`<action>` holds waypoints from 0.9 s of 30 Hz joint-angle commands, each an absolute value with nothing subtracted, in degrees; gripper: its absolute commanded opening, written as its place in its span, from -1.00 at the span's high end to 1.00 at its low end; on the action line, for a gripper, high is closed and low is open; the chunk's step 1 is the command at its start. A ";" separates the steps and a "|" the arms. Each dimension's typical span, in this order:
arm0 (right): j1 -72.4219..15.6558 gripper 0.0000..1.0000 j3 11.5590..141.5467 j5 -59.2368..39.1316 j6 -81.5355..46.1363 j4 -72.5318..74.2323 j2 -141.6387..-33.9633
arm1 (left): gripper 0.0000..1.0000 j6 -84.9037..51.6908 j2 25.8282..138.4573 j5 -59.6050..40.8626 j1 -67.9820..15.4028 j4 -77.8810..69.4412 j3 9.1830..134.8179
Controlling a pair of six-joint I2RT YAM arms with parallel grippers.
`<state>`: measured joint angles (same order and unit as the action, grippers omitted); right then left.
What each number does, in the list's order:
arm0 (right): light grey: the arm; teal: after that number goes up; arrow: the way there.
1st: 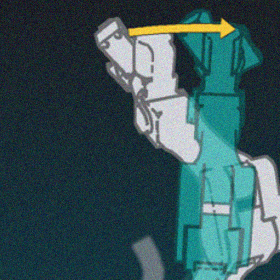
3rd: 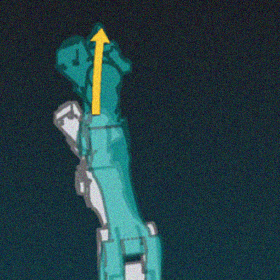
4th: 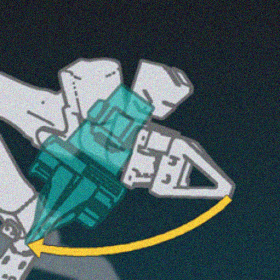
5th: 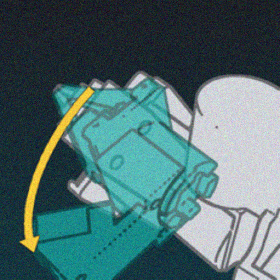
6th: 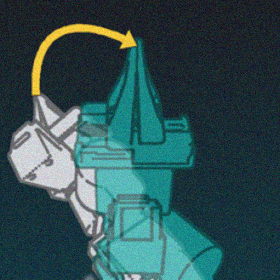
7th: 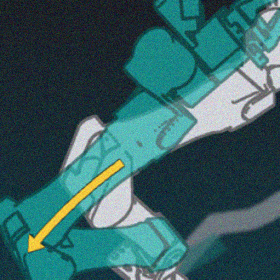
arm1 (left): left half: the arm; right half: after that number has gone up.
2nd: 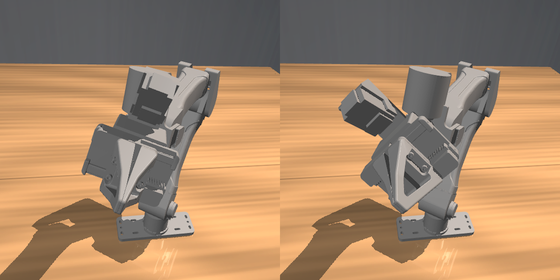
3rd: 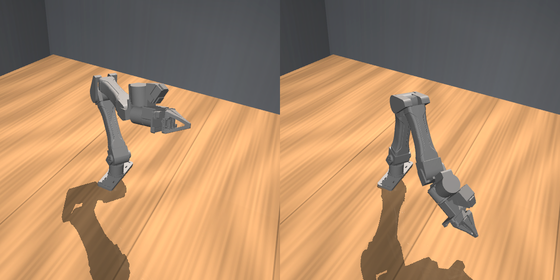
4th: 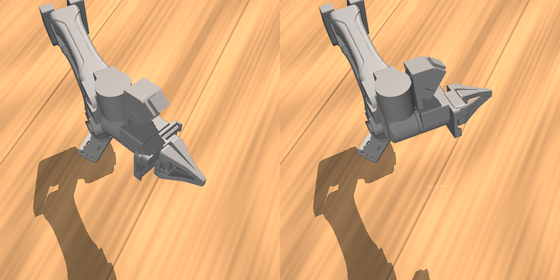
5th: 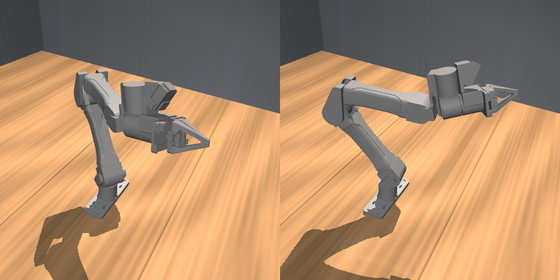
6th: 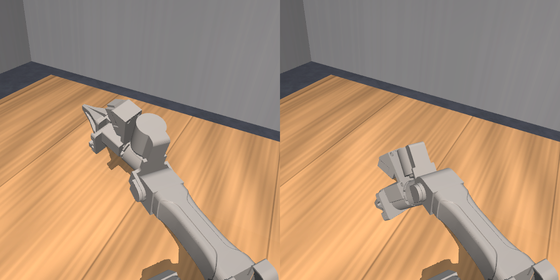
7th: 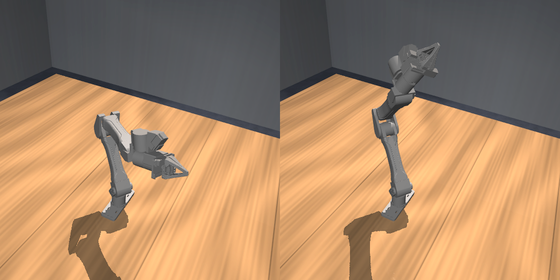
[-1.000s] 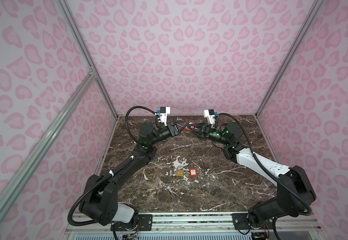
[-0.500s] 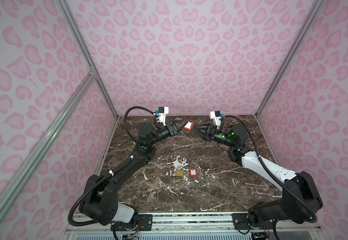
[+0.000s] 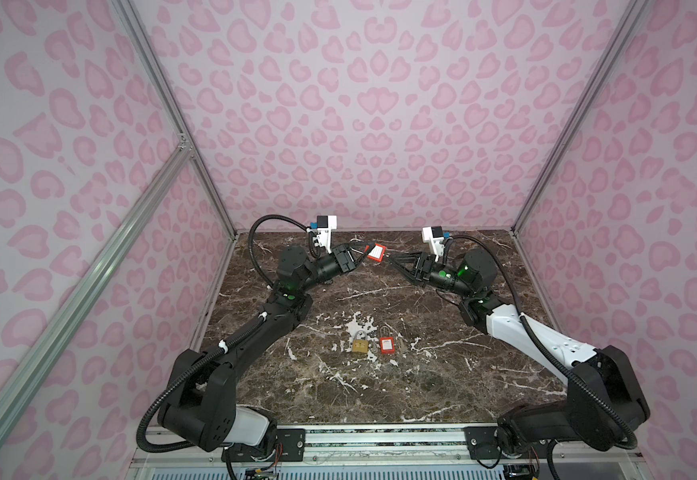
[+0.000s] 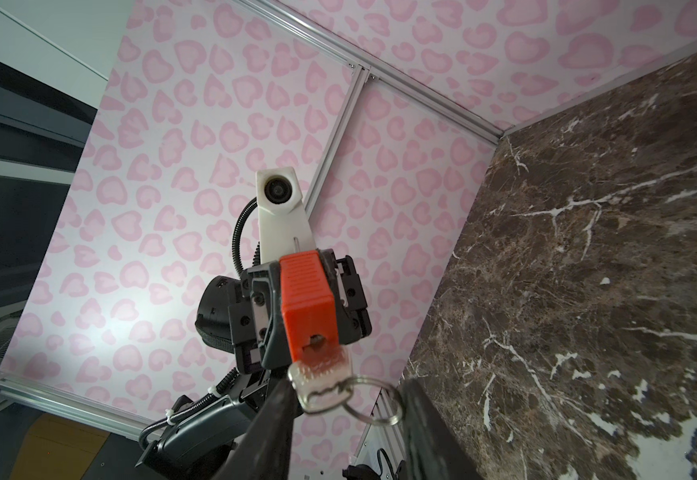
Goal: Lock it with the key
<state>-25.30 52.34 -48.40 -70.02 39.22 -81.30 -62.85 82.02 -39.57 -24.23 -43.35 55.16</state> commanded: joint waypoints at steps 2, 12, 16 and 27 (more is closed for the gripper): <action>-24.96 0.10 51.35 -47.59 -72.74 44.08 -81.87 | 0.91 -62.58 80.93 -39.73 -24.26 -46.49 55.01; -24.65 -0.07 51.27 -47.44 -76.97 49.83 -83.82 | 0.91 -62.67 81.54 -39.97 -24.51 -46.67 55.35; -25.38 -0.07 51.16 -47.65 -76.65 48.94 -84.37 | 0.91 -62.41 81.32 -39.90 -24.58 -46.41 55.55; -26.45 0.07 50.74 -47.92 -72.80 42.36 -83.19 | 0.91 -62.89 82.13 -39.90 -24.57 -46.23 56.60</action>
